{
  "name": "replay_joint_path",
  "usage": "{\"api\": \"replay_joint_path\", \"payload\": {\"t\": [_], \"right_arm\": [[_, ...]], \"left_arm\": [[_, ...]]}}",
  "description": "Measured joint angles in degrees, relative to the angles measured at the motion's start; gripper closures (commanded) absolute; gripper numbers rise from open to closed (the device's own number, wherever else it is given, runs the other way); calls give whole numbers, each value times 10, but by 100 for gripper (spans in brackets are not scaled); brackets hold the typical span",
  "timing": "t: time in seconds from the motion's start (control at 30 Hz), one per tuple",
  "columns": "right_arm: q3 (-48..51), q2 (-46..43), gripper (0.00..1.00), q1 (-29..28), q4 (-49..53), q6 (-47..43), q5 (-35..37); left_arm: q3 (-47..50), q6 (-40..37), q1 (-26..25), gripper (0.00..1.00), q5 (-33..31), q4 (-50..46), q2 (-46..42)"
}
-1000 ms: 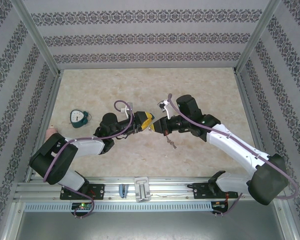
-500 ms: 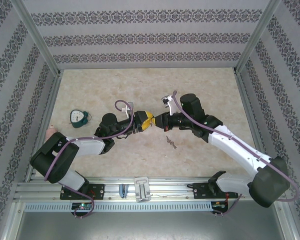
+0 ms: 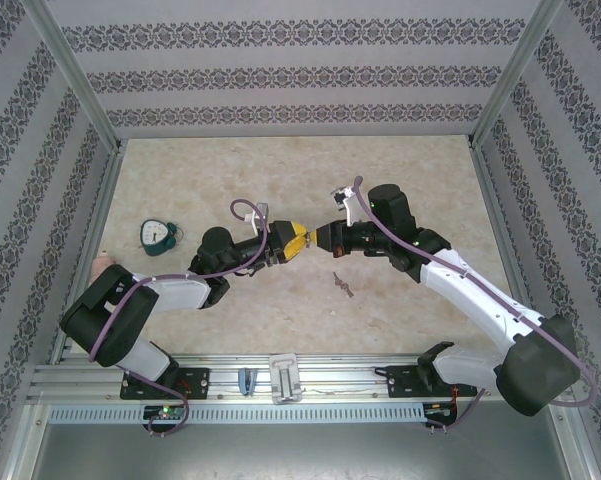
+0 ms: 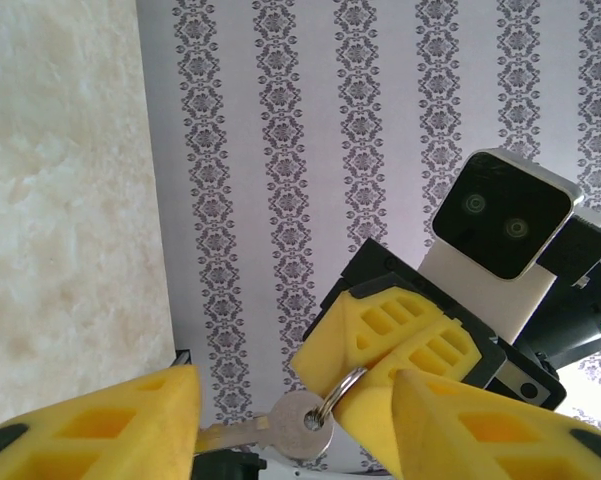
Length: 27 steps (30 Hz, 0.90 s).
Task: Unlock with the key
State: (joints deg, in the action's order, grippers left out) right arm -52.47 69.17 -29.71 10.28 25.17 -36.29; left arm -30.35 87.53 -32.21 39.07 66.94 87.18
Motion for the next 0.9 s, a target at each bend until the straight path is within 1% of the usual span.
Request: {"api": "replay_joint_path", "payload": {"t": [0.27,0.33,0.43,0.6,0.77,0.83,0.9], "right_arm": [[1,0,100,0,-5,7,-24],[1,1,100,0,-7,10,-28],[1,5,100,0,-9,15,-30],[1,11,100,3,-7,16,-32],[1,11,100,10,-5,17,-32],[1,11,100,14,-5,17,-33],[1,11,100,16,-5,17,-32]], "left_arm": [[-7,-9,-1,36,10,-1,0],[-10,-13,-1,39,11,-1,0],[-13,-17,-2,47,14,-1,0],[-19,-21,-8,63,19,-2,0],[-19,-23,-8,67,19,-5,-6],[-19,-25,-8,67,21,-11,-8],[-19,-29,-8,65,23,-18,-10]]}}
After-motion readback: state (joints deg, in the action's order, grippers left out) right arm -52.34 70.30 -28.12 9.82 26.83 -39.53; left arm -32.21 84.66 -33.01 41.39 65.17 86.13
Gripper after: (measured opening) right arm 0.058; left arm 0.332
